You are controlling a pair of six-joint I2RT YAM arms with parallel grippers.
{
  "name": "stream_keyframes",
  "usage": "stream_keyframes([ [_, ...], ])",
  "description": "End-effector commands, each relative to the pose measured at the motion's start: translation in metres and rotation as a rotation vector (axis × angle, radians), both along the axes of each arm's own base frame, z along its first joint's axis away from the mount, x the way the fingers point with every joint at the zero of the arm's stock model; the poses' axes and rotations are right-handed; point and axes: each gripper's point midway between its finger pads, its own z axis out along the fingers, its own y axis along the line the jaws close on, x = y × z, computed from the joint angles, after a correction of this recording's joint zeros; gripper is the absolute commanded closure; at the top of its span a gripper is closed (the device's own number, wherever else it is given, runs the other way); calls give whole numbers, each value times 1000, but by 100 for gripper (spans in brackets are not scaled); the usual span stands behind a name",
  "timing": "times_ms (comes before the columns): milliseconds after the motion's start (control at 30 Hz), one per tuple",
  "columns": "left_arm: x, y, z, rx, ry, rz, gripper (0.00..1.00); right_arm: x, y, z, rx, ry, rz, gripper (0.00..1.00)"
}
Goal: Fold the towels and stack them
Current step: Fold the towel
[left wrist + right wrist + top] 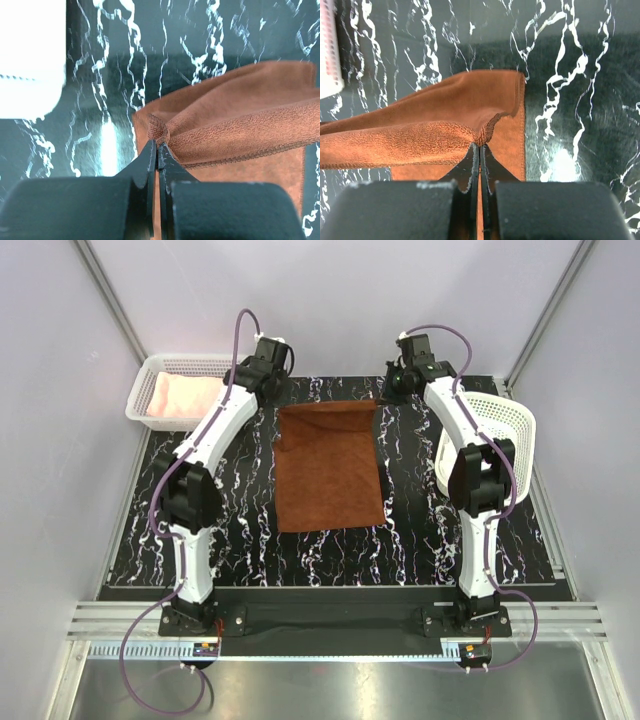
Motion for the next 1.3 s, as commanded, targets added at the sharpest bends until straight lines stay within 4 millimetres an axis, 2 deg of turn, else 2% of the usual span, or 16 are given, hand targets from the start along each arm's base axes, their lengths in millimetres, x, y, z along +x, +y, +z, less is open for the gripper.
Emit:
stream_keyframes([
  [0, 31, 7, 51, 10, -193, -21, 100, 20, -2, 70, 16, -201, -6, 100],
  [167, 58, 18, 72, 6, -303, 27, 100, 47, 3, 83, 17, -292, 1, 100],
  [333, 72, 14, 74, 0, -336, 5, 100, 63, 4, 82, 13, -337, 5, 100],
  [433, 70, 12, 61, -4, -297, 8, 100, 63, 3, 72, 6, -317, 6, 100],
  [600, 43, 15, 20, -6, -130, 22, 100, 48, 5, 51, 12, -240, 16, 100],
  [800, -15, 5, -13, -117, 76, 41, 100, 7, 1, 24, 15, -70, 28, 100],
  [833, -31, 2, -30, -135, 143, 25, 100, -6, -2, 9, 6, -6, 20, 100],
  [900, -44, 0, -32, -167, 170, 34, 100, -22, -5, 3, -4, 49, 14, 100],
  [933, -57, 3, -47, -158, 213, 42, 100, -33, -7, -3, -8, 88, 20, 100],
  [967, -63, 1, -49, -168, 224, 38, 100, -47, -9, -21, -14, 145, 23, 100],
  [1000, -71, 0, -45, -185, 222, 38, 100, -56, -8, -16, -1, 147, 31, 100],
  [1033, -76, -4, -45, -201, 222, 31, 100, -70, -10, -33, -4, 195, 30, 100],
  [1067, -86, -3, -57, -200, 253, 41, 100, -77, -11, -35, -2, 206, 30, 100],
  [1100, -91, -3, -49, -210, 237, 39, 100, -85, -11, -27, 9, 195, 37, 100],
  [1133, -98, -12, -49, -240, 247, 9, 100, -97, -14, -40, 6, 229, 35, 100],
  [1267, -128, -23, -57, -229, 278, -20, 100, -126, -11, -48, 29, 269, 55, 100],
])
